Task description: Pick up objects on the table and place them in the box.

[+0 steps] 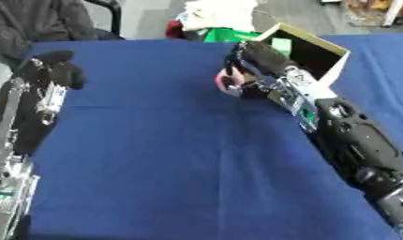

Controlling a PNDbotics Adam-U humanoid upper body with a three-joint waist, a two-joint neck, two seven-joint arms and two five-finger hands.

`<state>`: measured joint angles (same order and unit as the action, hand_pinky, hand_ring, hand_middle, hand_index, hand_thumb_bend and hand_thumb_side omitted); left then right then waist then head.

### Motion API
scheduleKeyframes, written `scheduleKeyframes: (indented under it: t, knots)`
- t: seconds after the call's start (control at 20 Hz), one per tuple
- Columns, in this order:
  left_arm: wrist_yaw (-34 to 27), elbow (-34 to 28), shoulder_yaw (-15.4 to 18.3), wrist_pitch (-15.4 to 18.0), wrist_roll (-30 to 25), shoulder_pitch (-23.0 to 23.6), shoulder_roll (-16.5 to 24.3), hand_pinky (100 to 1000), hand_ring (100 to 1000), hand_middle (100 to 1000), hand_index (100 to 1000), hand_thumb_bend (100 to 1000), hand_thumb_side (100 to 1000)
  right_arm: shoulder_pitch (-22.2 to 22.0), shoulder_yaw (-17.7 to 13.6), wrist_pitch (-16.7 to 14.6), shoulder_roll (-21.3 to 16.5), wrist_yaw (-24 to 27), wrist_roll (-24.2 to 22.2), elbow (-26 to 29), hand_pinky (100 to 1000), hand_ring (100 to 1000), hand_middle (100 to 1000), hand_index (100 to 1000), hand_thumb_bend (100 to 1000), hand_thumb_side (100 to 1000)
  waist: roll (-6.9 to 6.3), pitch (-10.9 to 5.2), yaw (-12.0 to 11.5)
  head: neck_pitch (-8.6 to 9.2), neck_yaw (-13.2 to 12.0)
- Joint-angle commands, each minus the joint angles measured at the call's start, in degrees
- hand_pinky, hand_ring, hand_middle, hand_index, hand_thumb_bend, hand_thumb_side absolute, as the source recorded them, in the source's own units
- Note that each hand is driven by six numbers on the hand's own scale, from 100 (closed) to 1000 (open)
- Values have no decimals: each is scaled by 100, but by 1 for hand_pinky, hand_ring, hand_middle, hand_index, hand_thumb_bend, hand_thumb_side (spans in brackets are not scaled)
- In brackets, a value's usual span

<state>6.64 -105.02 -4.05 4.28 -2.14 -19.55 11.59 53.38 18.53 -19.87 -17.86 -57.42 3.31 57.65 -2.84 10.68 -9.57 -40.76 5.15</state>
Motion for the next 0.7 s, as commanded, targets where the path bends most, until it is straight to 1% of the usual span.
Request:
scheduleKeyframes:
  t: [0.05,0.25,0.4,0.5,0.65,0.7]
  knots:
    - [9,-105,28,11,12,-30,44,635,601,568,779,242,691,117,34,31,-222,279,-58,519,699,665,268,356,100,100,11,-128,25,0,-29]
    - [19,-100,35,11,17,-11,64,635,601,568,780,241,690,139,16,209,-452,646,-164,1020,698,662,269,357,100,100,30,-154,91,6,-48]
    - [25,-101,43,12,23,-5,80,635,601,568,780,241,691,141,-93,405,-662,806,-196,1193,698,661,270,358,100,100,41,-163,127,19,-77]
    - [28,-99,46,10,26,-2,86,635,601,568,780,241,691,126,-204,546,-765,833,-186,1137,696,662,270,359,100,100,47,-164,141,31,-92]
    - [31,-99,49,11,27,0,94,635,601,567,780,241,691,93,-414,778,-874,841,-66,806,692,664,272,364,100,100,46,-162,153,48,-119]
    - [32,-98,52,10,29,2,97,635,601,567,780,240,692,70,-485,844,-909,836,-5,680,692,670,295,388,100,100,43,-158,166,55,-132]
